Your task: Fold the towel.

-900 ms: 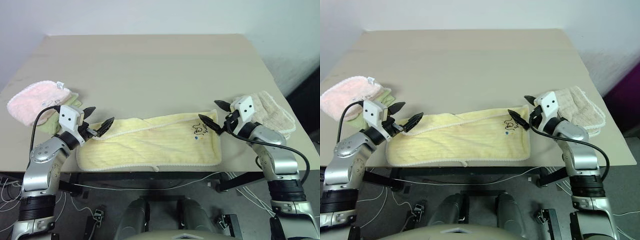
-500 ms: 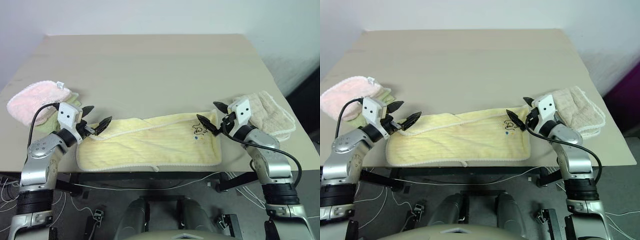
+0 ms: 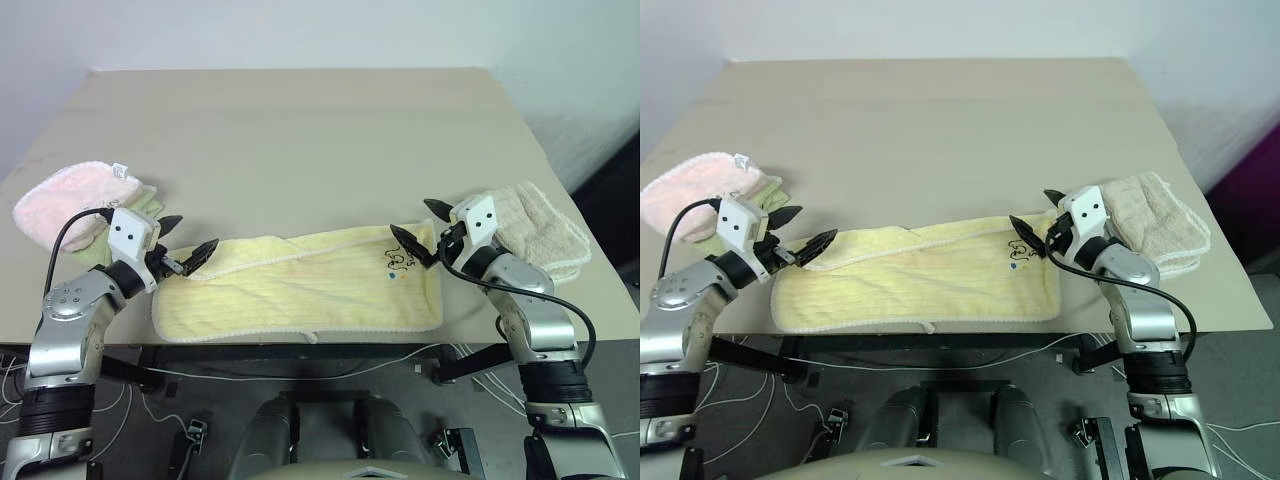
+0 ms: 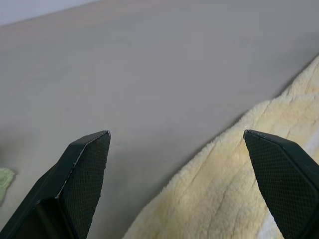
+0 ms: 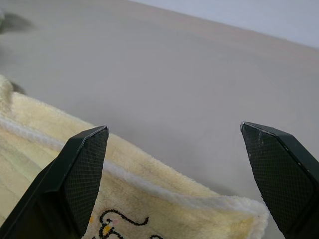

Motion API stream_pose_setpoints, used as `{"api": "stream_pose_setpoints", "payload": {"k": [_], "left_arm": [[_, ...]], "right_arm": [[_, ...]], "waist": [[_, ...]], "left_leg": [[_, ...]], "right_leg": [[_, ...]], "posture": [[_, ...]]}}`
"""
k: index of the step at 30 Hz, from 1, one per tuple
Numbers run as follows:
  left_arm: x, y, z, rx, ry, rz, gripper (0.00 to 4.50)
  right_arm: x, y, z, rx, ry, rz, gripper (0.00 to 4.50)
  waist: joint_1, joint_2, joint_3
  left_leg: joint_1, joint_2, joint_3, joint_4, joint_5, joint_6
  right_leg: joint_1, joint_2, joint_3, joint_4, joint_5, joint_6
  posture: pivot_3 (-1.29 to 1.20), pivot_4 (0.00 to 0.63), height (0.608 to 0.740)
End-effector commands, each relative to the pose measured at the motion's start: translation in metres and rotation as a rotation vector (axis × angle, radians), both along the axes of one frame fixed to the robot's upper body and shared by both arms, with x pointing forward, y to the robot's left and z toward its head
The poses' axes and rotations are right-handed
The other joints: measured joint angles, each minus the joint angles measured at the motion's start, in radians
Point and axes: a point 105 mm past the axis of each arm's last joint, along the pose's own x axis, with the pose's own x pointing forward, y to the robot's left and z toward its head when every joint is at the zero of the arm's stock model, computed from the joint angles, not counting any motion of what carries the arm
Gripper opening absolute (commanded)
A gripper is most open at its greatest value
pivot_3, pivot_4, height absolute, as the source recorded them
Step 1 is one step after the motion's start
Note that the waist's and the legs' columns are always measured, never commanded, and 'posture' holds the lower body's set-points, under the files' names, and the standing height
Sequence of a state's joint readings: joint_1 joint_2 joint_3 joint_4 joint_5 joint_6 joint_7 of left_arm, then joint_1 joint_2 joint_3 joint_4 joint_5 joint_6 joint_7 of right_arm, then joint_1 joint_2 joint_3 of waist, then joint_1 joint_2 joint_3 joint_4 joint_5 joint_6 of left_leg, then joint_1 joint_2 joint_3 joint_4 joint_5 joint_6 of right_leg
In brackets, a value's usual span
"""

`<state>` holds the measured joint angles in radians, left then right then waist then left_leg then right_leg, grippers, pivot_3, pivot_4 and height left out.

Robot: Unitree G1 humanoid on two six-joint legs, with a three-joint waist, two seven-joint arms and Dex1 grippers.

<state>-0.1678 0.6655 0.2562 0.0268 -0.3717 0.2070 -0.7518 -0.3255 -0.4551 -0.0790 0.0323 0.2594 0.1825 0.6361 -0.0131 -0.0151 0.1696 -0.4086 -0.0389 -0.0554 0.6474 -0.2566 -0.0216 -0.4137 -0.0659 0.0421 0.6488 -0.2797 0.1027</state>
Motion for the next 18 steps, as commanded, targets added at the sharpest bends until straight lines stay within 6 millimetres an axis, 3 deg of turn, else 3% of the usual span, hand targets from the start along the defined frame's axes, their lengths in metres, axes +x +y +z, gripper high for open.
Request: {"api": "stream_pose_setpoints", "payload": {"k": [1,5,9,13,18], "left_arm": [[-0.008,0.01,0.013,0.096,-0.036,-0.03,4.5],[-0.019,0.016,0.014,0.208,-0.031,-0.109,4.5],[-0.029,0.035,0.012,0.407,0.009,-0.204,4.5],[-0.028,0.05,0.012,0.553,0.037,-0.264,4.5],[-0.02,0.051,0.008,0.69,0.036,-0.36,4.5]], "right_arm": [[0.002,0.008,0.011,0.005,-0.049,0.031,4.45],[0.003,0.008,0.009,0.005,-0.044,0.034,4.45],[0.001,0.013,0.004,0.018,-0.037,0.033,4.45],[0.0,0.014,0.0,0.029,-0.033,0.019,4.45],[-0.002,0.011,-0.002,0.04,-0.038,-0.009,4.45]], "waist": [[-0.001,0.0,0.0],[-0.001,0.0,0.0],[-0.002,0.001,0.0],[0.002,0.001,0.0],[0.002,0.001,0.0]], "left_leg": [[0.0,0.0,0.0,0.0,0.0,0.0],[0.0,0.0,0.0,-0.001,0.0,0.0],[0.0,0.0,0.0,-0.001,0.0,0.0],[0.0,0.0,0.0,-0.001,0.0,0.0],[0.0,0.0,0.0,-0.001,0.0,0.0]], "right_leg": [[0.0,0.0,0.0,0.0,0.0,0.0],[0.0,0.0,0.0,0.0,0.0,0.0],[0.0,-0.001,0.001,0.0,0.0,0.0],[0.0,-0.001,0.0,-0.001,0.0,0.0],[-0.001,-0.001,-0.001,0.0,0.0,0.0]], "posture": [[0.0,0.15,0.74],[0.0,0.15,0.74],[0.0,0.15,0.74],[0.0,0.15,0.74],[0.0,0.15,0.74]]}}
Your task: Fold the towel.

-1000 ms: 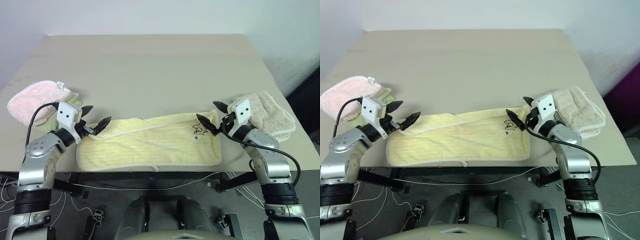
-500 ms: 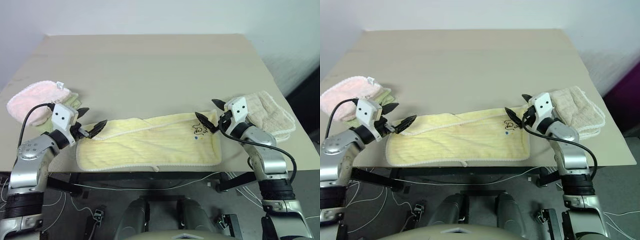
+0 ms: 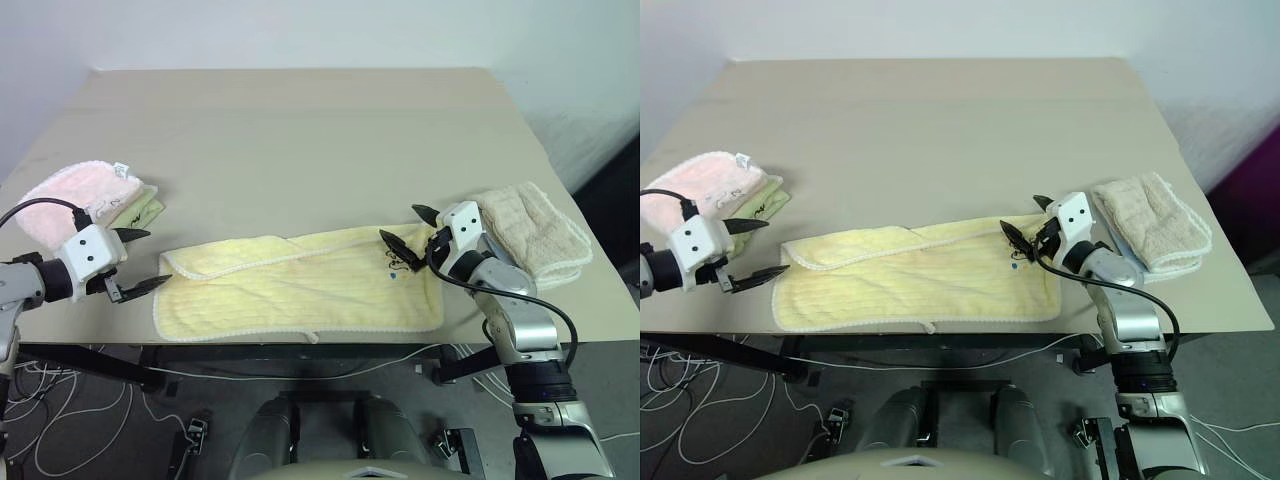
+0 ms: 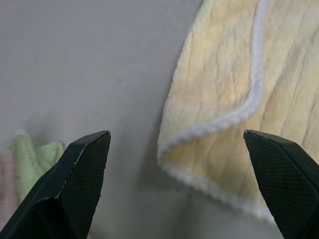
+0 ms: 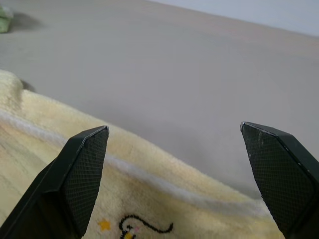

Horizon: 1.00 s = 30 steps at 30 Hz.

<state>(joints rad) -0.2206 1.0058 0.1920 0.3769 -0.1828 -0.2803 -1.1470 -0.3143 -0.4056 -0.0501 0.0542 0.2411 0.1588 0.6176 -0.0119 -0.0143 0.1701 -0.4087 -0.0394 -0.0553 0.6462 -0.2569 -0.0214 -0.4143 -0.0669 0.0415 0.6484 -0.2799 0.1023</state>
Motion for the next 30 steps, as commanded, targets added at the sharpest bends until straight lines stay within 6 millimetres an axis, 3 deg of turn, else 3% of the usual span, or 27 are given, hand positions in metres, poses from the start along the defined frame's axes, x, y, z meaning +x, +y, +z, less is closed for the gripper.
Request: {"api": "stream_pose_setpoints", "payload": {"k": [1,12,18,22,30], "left_arm": [[0.005,-0.006,0.001,0.104,-0.009,-0.099,4.5],[0.01,-0.029,-0.029,0.253,0.043,-0.293,4.5],[0.019,-0.032,-0.029,0.284,-0.021,-0.294,4.5],[0.02,-0.023,-0.026,0.309,-0.037,-0.275,3.62],[0.017,-0.012,-0.026,0.303,-0.042,-0.244,0.81]], "right_arm": [[-0.002,-0.002,0.011,0.019,-0.059,-0.025,4.45],[-0.004,-0.01,0.01,0.019,-0.064,-0.073,4.45],[-0.006,-0.011,0.011,0.015,-0.064,-0.074,4.45],[-0.007,-0.01,0.011,0.011,-0.064,-0.066,4.5],[-0.003,-0.007,0.013,0.006,-0.062,-0.047,4.5]], "waist": [[-0.001,0.0,0.0],[-0.002,0.0,0.0],[0.0,0.0,0.0],[-0.003,0.0,0.0],[-0.004,0.0,0.0]], "left_leg": [[0.0,0.0,0.0,0.0,0.0,0.0],[0.0,0.0,0.001,0.001,0.0,0.001],[0.001,0.0,0.001,0.002,0.0,0.001],[0.001,0.0,0.001,0.002,0.0,0.001],[0.001,0.0,0.001,0.002,0.0,0.001]], "right_leg": [[0.0,0.0,0.0,0.0,0.0,0.0],[0.0,0.003,0.0,0.001,0.0,0.0],[0.002,0.003,-0.001,0.001,0.0,0.0],[0.001,0.004,-0.001,0.001,0.0,0.0],[0.001,0.004,0.0,0.001,0.0,0.0]], "posture": [[0.0,0.15,0.74],[0.0,0.15,0.74],[0.0,0.15,0.74],[0.0,0.15,0.74],[0.0,0.15,0.74]]}}
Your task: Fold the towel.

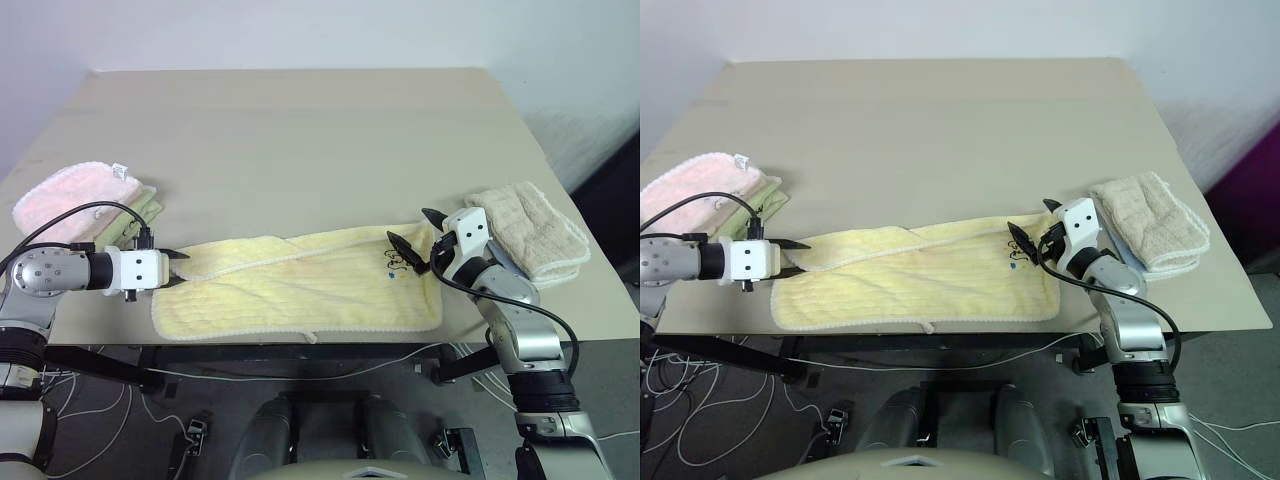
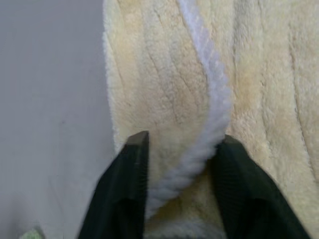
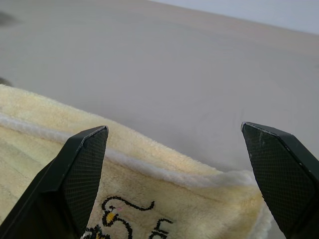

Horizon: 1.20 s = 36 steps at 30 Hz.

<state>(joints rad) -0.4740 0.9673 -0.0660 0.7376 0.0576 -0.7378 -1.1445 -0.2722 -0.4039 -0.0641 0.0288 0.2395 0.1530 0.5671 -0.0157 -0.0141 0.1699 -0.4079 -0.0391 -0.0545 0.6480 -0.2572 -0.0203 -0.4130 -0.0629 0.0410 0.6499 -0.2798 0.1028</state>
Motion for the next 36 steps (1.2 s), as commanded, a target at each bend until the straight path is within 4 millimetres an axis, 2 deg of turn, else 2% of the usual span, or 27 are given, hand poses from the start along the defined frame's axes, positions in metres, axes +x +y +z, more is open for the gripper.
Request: {"api": "stream_pose_setpoints", "payload": {"k": [1,2,3,5,9,14,19,24,35,36], "left_arm": [[-0.001,0.008,0.009,0.005,-0.031,0.012,0.5],[-0.002,0.008,0.009,-0.007,-0.03,0.013,0.14],[-0.002,0.008,0.01,-0.015,-0.029,0.013,0.06],[-0.003,0.008,0.011,-0.04,-0.028,0.023,0.06],[0.006,0.006,0.029,-0.27,-0.051,0.13,0.06],[-0.002,0.007,0.032,-0.354,-0.026,0.175,0.06],[-0.003,0.006,0.038,-0.454,-0.036,0.23,0.06],[-0.004,-0.002,0.033,-0.476,-0.027,0.239,0.06],[-0.009,-0.01,0.024,-0.479,-0.012,0.25,0.06],[-0.01,-0.01,0.024,-0.479,-0.011,0.251,0.02]], "right_arm": [[0.001,0.002,0.018,-0.004,-0.061,0.018,4.5],[0.002,0.003,0.018,-0.005,-0.062,0.02,4.5],[0.002,0.003,0.018,-0.005,-0.062,0.021,4.5],[0.003,0.004,0.019,-0.007,-0.065,0.025,4.5],[0.003,0.003,0.025,-0.087,-0.095,0.036,4.5],[0.003,-0.012,0.031,-0.268,-0.133,0.039,4.5],[0.004,-0.031,0.029,-0.567,-0.149,0.075,4.5],[0.016,-0.036,0.02,-0.795,-0.2,0.097,4.5],[0.039,-0.035,0.01,-1.041,-0.279,0.161,4.5],[0.04,-0.035,0.011,-1.049,-0.286,0.164,4.32]], "waist": [[0.0,0.0,0.0],[0.001,0.0,0.0],[0.001,0.0,0.0],[0.0,0.0,0.0],[0.001,0.0,0.0],[-0.001,0.0,0.0],[0.001,0.0,0.0],[-0.002,0.0,0.0],[-0.002,0.0,0.0],[-0.001,0.0,0.0]], "left_leg": [[0.0,0.0,0.0,0.0,0.0,0.0],[0.0,0.0,0.0,0.0,0.0,0.0],[0.0,0.0,0.0,0.0,0.0,0.0],[0.0,0.0,0.0,0.0,0.0,0.0],[0.0,0.0,0.0,0.0,0.0,0.0],[0.0,0.0,0.0,0.001,0.0,0.0],[0.0,0.0,0.0,0.001,0.0,0.0],[0.0,0.0,0.001,0.001,0.0,0.0],[0.0,0.0,0.001,0.001,0.0,0.0],[0.0,0.0,0.001,0.001,0.0,0.0]], "right_leg": [[0.0,0.0,0.0,0.0,0.0,0.0],[0.0,0.0,0.0,0.0,0.0,0.0],[0.0,0.0,0.0,0.0,0.0,0.0],[0.0,0.0,0.0,0.0,0.0,0.0],[0.0,0.0,0.0,0.0,0.0,0.0],[0.0,0.0,0.0,0.0,0.0,0.0],[0.0,0.0,0.0,0.0,0.0,0.0],[0.0,0.0,0.0,0.0,0.0,0.0],[0.0,0.0,0.001,0.0,0.0,0.0],[0.0,0.0,0.001,0.0,0.0,0.0]], "posture": [[0.0,0.15,0.74],[0.0,0.15,0.74],[0.0,0.15,0.74],[0.0,0.15,0.74],[0.0,0.15,0.74],[0.0,0.15,0.74],[0.0,0.15,0.74],[0.0,0.15,0.74],[0.0,0.15,0.74],[0.0,0.15,0.74]]}}
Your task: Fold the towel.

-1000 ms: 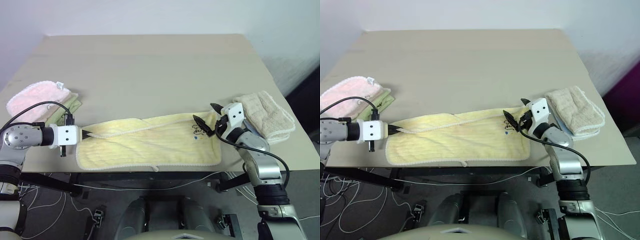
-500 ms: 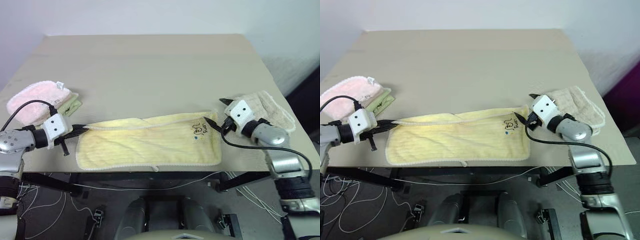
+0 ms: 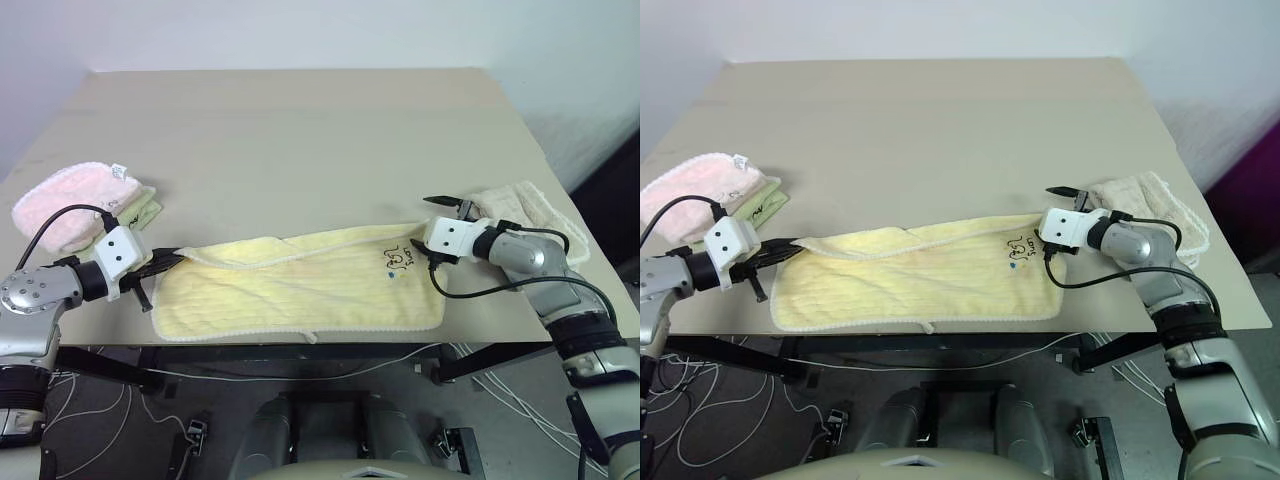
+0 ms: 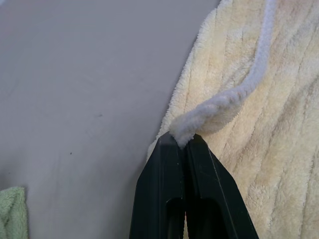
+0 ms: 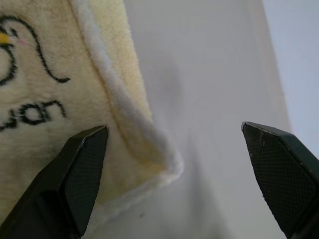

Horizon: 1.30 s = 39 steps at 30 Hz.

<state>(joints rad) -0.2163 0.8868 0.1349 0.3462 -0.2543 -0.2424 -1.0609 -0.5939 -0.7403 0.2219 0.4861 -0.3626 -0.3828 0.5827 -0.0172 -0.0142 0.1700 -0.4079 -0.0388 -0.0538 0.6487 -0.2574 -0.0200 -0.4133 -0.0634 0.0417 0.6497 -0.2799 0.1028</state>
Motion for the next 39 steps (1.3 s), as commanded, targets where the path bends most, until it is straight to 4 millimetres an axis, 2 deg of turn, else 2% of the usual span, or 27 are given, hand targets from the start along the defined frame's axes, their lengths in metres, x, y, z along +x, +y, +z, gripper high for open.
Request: {"api": "stream_pose_setpoints", "payload": {"k": [1,3,13,20,24,27,29,32,34,39], "left_arm": [[-0.001,0.0,0.009,-0.004,-0.038,0.008,0.0],[-0.003,-0.001,0.008,-0.006,-0.037,0.012,0.0],[-0.003,0.001,0.005,-0.012,-0.036,0.033,0.0],[0.001,0.003,0.005,-0.027,-0.046,0.051,0.0],[0.013,0.011,0.017,-0.069,-0.114,0.122,0.0],[0.032,0.016,0.044,-0.155,-0.214,0.194,0.0],[0.051,0.02,0.068,-0.199,-0.286,0.25,0.0],[0.072,0.025,0.092,-0.233,-0.352,0.312,0.0],[0.087,0.029,0.117,-0.266,-0.413,0.366,0.0],[0.096,0.034,0.165,-0.354,-0.51,0.388,0.0]], "right_arm": [[0.003,-0.005,0.006,-0.043,-0.036,0.008,4.12],[0.003,-0.006,0.007,-0.048,-0.037,0.01,3.6],[-0.001,-0.008,0.006,-0.069,-0.015,0.019,0.05],[-0.001,-0.011,0.014,-0.1,-0.056,0.017,0.02],[0.0,-0.014,0.026,-0.095,-0.082,0.012,0.02],[0.007,-0.015,0.05,-0.062,-0.128,-0.001,0.02],[0.019,-0.018,0.081,-0.044,-0.188,-0.02,0.02],[0.032,-0.022,0.114,-0.029,-0.254,-0.049,0.02],[0.04,-0.027,0.143,-0.03,-0.32,-0.083,0.02],[0.039,-0.031,0.191,0.018,-0.41,-0.082,0.02]], "waist": [[0.001,0.0,0.0],[0.001,0.0,0.0],[0.0,0.0,0.0],[0.001,0.0,0.0],[0.003,0.0,0.0],[0.004,0.0,0.0],[0.003,0.0,0.001],[0.0,0.0,0.001],[-0.001,0.0,0.001],[-0.004,0.0,0.001]], "left_leg": [[0.0,0.0,0.0,0.0,0.0,0.0],[0.0,0.0,0.0,0.0,0.0,0.0],[0.0,0.0,0.0,0.0,0.0,0.0],[0.0,0.0,0.0,0.0,0.0,0.0],[0.0,0.0,0.0,0.0,0.0,0.0],[0.0,0.0,0.0,0.001,0.0,0.0],[0.0,0.0,0.0,0.001,0.0,0.0],[-0.001,-0.001,0.0,0.001,0.0,0.0],[-0.001,-0.001,0.0,0.0,0.0,0.0],[-0.003,-0.001,0.001,0.0,0.0,0.0]], "right_leg": [[0.0,0.0,0.0,0.0,0.0,0.0],[0.0,0.0,0.0,0.0,0.0,0.0],[0.0,0.0,0.0,0.0,0.0,0.0],[0.0,0.0,0.0,0.0,0.0,0.0],[0.0,0.0,0.0,0.0,0.0,0.0],[0.0,0.0,0.0,0.0,0.0,0.0],[0.0,0.0,0.0,0.001,0.0,0.0],[-0.001,0.0,0.0,0.001,0.0,0.0],[-0.002,0.0,0.0,0.0,0.0,0.0],[-0.003,0.0,0.0,0.0,0.0,0.0]], "posture": [[0.0,0.15,0.74],[0.0,0.15,0.74],[0.0,0.15,0.74],[0.0,0.15,0.74],[0.0,0.15,0.74],[0.0,0.15,0.74],[0.0,0.15,0.74],[0.0,0.15,0.74],[0.0,0.15,0.74],[0.0,0.15,0.74]]}}
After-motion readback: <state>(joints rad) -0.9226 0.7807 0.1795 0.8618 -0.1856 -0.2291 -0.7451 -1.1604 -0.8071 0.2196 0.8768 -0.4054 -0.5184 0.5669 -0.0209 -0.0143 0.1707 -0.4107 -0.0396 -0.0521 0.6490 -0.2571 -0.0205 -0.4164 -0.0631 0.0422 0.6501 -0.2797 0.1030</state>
